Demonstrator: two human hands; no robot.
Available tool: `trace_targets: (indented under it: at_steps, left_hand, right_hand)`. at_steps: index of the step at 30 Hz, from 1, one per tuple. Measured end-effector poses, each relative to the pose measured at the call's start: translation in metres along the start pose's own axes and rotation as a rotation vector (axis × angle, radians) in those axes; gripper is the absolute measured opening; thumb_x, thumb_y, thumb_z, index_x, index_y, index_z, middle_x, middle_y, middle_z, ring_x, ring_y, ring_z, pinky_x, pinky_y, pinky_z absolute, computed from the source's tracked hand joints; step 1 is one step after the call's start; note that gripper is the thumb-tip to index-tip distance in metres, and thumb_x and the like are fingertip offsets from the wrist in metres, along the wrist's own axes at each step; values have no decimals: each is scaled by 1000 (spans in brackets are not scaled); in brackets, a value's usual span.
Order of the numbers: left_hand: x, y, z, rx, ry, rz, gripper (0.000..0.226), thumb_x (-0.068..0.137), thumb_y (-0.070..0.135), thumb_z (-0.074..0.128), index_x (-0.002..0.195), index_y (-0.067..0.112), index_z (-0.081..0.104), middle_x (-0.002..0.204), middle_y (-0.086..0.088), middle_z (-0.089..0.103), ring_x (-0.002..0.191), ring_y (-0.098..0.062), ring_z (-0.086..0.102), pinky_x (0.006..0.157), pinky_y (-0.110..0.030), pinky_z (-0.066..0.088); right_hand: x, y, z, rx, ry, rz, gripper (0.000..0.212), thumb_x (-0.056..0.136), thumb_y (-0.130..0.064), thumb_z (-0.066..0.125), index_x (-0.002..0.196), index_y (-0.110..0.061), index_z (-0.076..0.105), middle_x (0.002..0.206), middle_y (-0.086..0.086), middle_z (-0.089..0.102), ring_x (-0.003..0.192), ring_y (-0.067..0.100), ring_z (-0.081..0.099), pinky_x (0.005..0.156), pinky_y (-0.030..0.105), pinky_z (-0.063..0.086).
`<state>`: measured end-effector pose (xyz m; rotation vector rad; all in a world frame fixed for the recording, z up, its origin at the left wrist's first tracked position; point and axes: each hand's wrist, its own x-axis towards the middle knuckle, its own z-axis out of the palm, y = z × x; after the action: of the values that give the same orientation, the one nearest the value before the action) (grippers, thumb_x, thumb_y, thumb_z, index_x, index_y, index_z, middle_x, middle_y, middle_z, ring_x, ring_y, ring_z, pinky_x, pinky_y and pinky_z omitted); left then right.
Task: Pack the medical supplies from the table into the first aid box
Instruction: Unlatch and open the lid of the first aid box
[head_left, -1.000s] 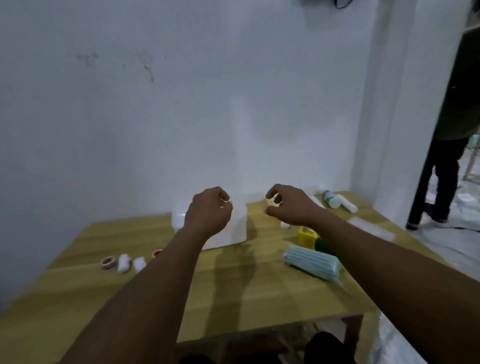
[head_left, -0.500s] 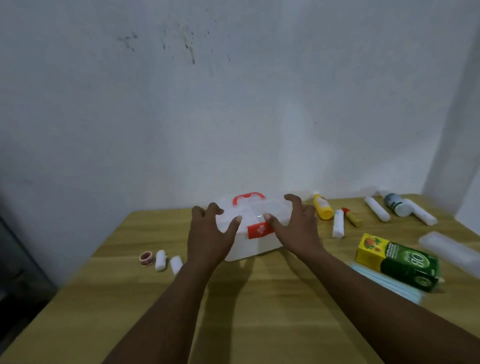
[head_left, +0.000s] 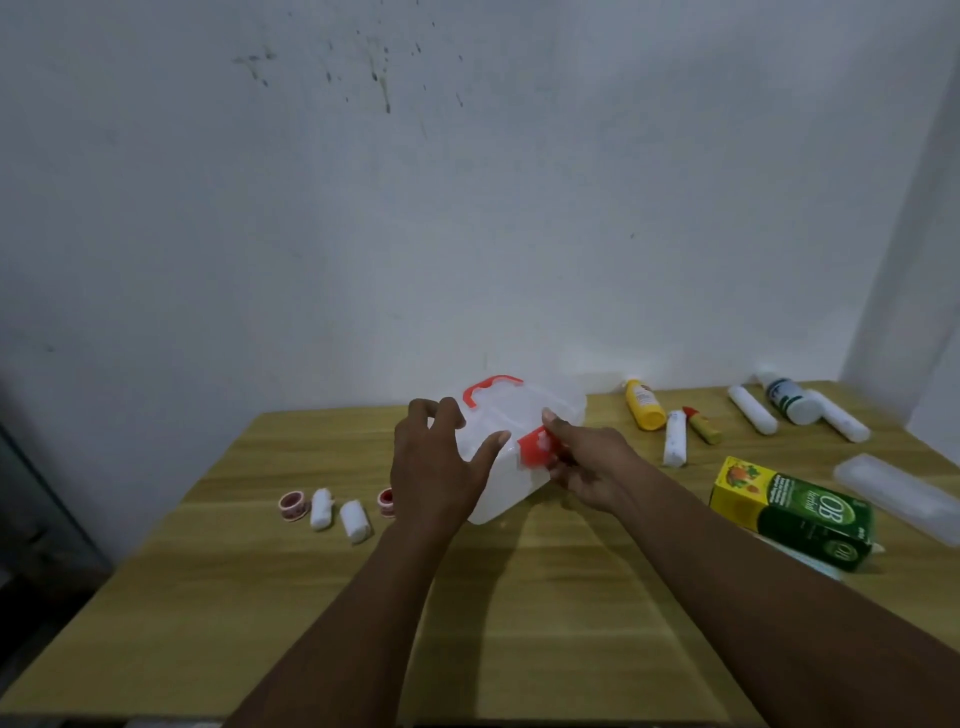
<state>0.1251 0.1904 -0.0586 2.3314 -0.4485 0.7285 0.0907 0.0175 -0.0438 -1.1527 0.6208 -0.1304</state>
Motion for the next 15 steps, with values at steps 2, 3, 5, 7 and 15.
trace_targets:
  at_steps: [2,3,5,7,15]
  left_hand:
    - [0,-1,0,-28,-10,8,50,77,66,67,100,22,56,111,2,52,102,-19,55,72,-27,46]
    - [0,-2,0,-45,-17,7,50,78,65,67,100,22,55,112,3,52,101,-19,55,72,-28,47]
    - [1,-4,0,-92,-48,0,49,78,62,69,100,22,53,113,4,50,97,-17,55,72,-29,49]
    - [4,-6,-3,-144,-86,-15,47,78,58,72,100,22,52,114,6,49,92,-12,52,68,-22,44]
    - [20,-21,-10,-214,-213,-21,44,77,55,76,100,25,52,112,8,52,99,-13,51,71,-14,37]
  right_hand:
    - [0,-3,3,-9,35,-57,28,84,-18,78,93,1,60,77,14,60,56,18,49,44,27,40]
    - [0,-6,6,-28,58,-104,27,85,-16,77,95,0,57,73,13,56,51,16,46,42,26,37]
    - [-2,-9,9,-126,105,-218,35,85,-21,75,104,-4,52,76,14,61,50,17,55,44,27,44]
    - [-9,-11,6,-229,110,-317,38,85,-28,73,111,-9,54,83,16,71,59,20,69,53,32,56]
    - [-10,-16,-16,-975,234,-666,67,63,-57,83,114,-20,57,104,3,63,98,21,61,78,36,52]
